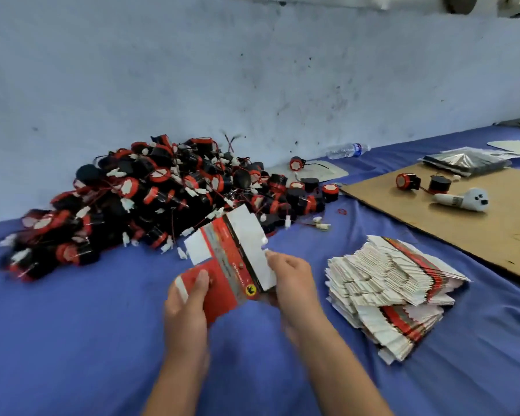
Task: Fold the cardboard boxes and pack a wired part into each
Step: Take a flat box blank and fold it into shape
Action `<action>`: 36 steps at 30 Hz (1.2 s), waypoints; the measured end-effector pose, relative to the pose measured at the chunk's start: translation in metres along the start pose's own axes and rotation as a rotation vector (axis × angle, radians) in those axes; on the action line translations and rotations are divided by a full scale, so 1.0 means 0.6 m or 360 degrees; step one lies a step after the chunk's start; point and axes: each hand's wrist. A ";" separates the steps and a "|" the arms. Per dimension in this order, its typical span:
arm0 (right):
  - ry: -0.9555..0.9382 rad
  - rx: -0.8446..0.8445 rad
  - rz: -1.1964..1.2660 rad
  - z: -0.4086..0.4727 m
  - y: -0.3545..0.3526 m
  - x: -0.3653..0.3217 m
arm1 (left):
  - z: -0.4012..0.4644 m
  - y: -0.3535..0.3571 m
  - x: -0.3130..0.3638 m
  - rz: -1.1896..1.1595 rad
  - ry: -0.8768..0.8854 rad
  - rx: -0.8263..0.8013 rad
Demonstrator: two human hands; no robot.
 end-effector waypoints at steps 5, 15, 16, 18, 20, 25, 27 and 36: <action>-0.0509 0.0003 -0.1251 -0.014 0.111 0.127 | 0.023 -0.173 0.033 0.0424 0.0403 0.0310; -0.1329 -0.0567 -0.1680 -0.011 0.136 0.171 | 0.025 -0.241 0.036 -0.0166 -0.0008 -0.0063; -0.1343 -0.0563 -0.1649 -0.012 0.135 0.171 | 0.023 -0.239 0.038 -0.0187 -0.0017 -0.0091; -0.1368 -0.0539 -0.1607 -0.011 0.136 0.171 | 0.023 -0.236 0.042 -0.0203 -0.0011 -0.0117; -0.1407 -0.0497 -0.1586 -0.013 0.136 0.169 | 0.023 -0.236 0.043 -0.0168 0.0003 -0.0100; -0.1402 -0.0274 -0.1327 -0.015 0.138 0.161 | 0.031 -0.236 0.031 -0.0065 -0.0012 -0.0027; -0.1155 -0.0241 -0.1059 -0.017 0.136 0.161 | 0.028 -0.232 0.034 -0.0072 -0.0019 -0.0039; -0.0198 -0.0462 -0.0521 0.003 0.122 0.153 | 0.030 -0.260 0.066 -0.0358 -0.0368 -0.0315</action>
Point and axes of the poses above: each hand's wrist, its own z-axis towards the middle knuckle, its own y-axis out of the palm, x = y × z, and after that the axes turned 8 degrees about y, right-handed
